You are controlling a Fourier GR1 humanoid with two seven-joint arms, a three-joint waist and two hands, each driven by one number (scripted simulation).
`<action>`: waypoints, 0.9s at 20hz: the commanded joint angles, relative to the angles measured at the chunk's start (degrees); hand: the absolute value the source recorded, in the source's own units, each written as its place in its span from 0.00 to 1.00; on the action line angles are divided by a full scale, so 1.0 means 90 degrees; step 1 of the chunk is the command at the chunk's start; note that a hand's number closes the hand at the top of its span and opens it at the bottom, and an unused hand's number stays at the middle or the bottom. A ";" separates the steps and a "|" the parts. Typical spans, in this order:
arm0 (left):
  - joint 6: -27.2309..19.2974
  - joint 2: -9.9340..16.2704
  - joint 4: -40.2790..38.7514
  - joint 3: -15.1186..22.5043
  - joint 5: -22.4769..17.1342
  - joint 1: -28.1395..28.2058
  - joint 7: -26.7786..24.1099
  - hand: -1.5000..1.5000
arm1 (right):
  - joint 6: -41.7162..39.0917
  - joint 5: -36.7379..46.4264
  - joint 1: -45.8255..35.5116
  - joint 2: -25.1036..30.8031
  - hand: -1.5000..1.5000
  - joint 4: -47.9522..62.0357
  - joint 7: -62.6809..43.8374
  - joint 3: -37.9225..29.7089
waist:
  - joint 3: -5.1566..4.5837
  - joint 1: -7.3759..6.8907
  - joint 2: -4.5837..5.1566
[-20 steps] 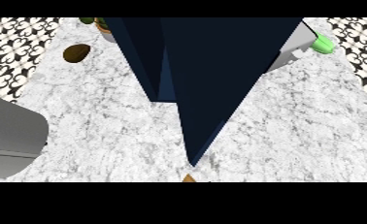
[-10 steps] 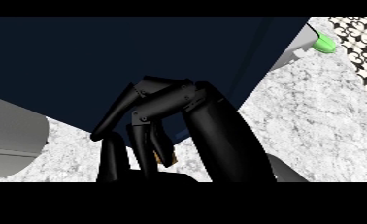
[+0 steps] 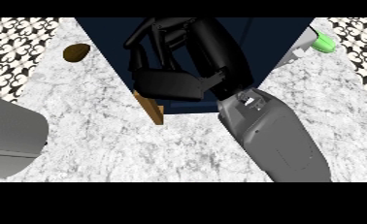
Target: Pick up the bottled water, place it into the cabinet and close the cabinet
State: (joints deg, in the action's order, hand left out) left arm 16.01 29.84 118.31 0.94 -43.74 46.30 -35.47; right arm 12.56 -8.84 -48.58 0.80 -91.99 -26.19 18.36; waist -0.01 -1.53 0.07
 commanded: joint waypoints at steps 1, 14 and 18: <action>0.0180 0.0027 0.0271 -0.0291 -0.0261 0.0245 0.0182 1.00 | -0.0241 -0.0059 -0.0529 -0.0084 1.00 0.1197 0.0402 -0.0322 | 0.0001 -0.0011 0.0009; 0.0404 0.0024 -0.0038 -0.0430 -0.0340 -0.0232 0.0414 1.00 | -0.0535 -0.0070 -0.0955 0.0257 1.00 0.3334 0.1556 -0.0955 | -0.0006 -0.0142 0.0079; 0.0247 -0.0030 0.0036 -0.0374 -0.0335 -0.0420 0.0507 1.00 | -0.0436 -0.0003 -0.0965 0.0180 1.00 0.3598 0.1839 -0.0917 | -0.0004 -0.0135 0.0107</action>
State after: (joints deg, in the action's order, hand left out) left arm 18.99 30.02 117.71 -2.81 -47.01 42.93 -31.48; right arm 5.02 -10.75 -56.35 -0.02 -70.11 -9.69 15.09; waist -0.41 -3.04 -2.21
